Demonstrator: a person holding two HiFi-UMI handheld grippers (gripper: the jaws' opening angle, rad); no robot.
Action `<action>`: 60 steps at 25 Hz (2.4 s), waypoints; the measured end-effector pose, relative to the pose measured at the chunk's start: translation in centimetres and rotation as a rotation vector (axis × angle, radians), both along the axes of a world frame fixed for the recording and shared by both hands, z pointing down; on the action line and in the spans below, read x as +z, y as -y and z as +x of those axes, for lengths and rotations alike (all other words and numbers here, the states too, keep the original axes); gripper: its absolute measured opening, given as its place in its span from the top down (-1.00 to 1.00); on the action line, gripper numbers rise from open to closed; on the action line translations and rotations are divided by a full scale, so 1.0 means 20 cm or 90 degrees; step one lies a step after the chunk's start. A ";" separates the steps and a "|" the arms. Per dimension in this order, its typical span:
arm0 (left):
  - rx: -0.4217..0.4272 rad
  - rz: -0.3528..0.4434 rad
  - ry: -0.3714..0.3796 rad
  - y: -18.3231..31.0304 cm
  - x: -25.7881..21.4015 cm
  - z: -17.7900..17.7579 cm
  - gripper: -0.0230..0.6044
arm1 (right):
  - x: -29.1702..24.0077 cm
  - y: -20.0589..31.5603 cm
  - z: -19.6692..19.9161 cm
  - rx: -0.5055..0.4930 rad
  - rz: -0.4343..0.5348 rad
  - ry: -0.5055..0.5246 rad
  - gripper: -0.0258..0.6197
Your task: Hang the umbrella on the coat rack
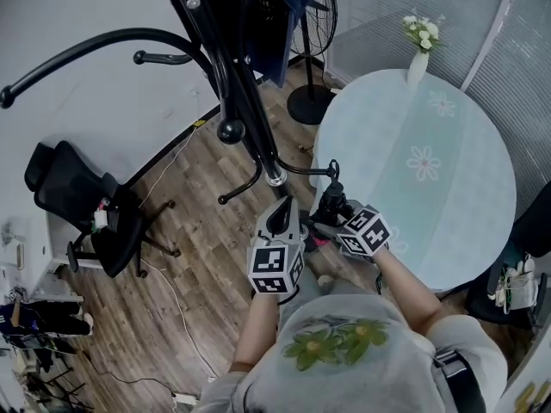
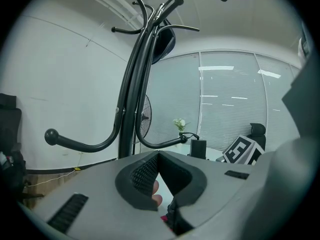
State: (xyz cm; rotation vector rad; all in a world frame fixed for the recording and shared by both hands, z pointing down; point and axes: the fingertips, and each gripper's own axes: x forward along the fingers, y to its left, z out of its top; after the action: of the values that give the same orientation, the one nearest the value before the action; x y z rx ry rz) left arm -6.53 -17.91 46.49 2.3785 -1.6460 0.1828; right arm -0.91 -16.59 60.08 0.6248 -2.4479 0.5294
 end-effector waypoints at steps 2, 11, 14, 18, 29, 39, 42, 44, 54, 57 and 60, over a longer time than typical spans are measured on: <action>0.000 -0.001 -0.001 0.00 0.00 0.00 0.92 | 0.01 0.00 0.00 0.002 -0.009 0.002 0.17; 0.000 -0.006 -0.005 0.00 0.02 0.00 0.92 | 0.05 -0.03 -0.02 -0.008 -0.032 0.009 0.17; 0.000 -0.006 -0.004 0.00 0.03 -0.01 0.92 | 0.06 -0.02 -0.03 -0.012 -0.035 0.009 0.17; -0.003 -0.009 -0.003 0.00 0.04 -0.02 0.92 | 0.07 -0.02 -0.04 -0.016 -0.044 0.011 0.17; -0.012 -0.013 0.003 0.00 0.06 -0.05 0.92 | 0.11 -0.02 -0.08 -0.022 -0.062 0.014 0.17; -0.010 -0.013 0.004 0.01 0.05 -0.04 0.92 | 0.10 0.01 -0.12 -0.033 -0.060 0.012 0.17; -0.008 -0.012 0.005 0.01 0.06 -0.03 0.92 | 0.11 0.02 -0.13 -0.038 -0.058 0.009 0.17; -0.009 -0.013 0.005 0.01 0.06 -0.03 0.92 | 0.11 0.02 -0.14 -0.042 -0.057 0.007 0.17; -0.019 -0.016 0.006 -0.01 0.07 -0.06 0.92 | 0.14 0.02 -0.21 -0.066 -0.048 -0.008 0.17; -0.020 -0.018 0.007 -0.01 0.08 -0.06 0.92 | 0.15 0.03 -0.23 -0.073 -0.042 -0.016 0.17; -0.021 -0.020 0.008 -0.02 0.08 -0.06 0.92 | 0.15 0.03 -0.24 -0.076 -0.041 -0.020 0.17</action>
State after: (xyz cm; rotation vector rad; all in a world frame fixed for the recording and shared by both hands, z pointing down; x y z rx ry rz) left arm -7.74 -17.46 48.11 2.3305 -1.6733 0.2172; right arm -5.78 -17.14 63.14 0.4540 -2.4098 0.5444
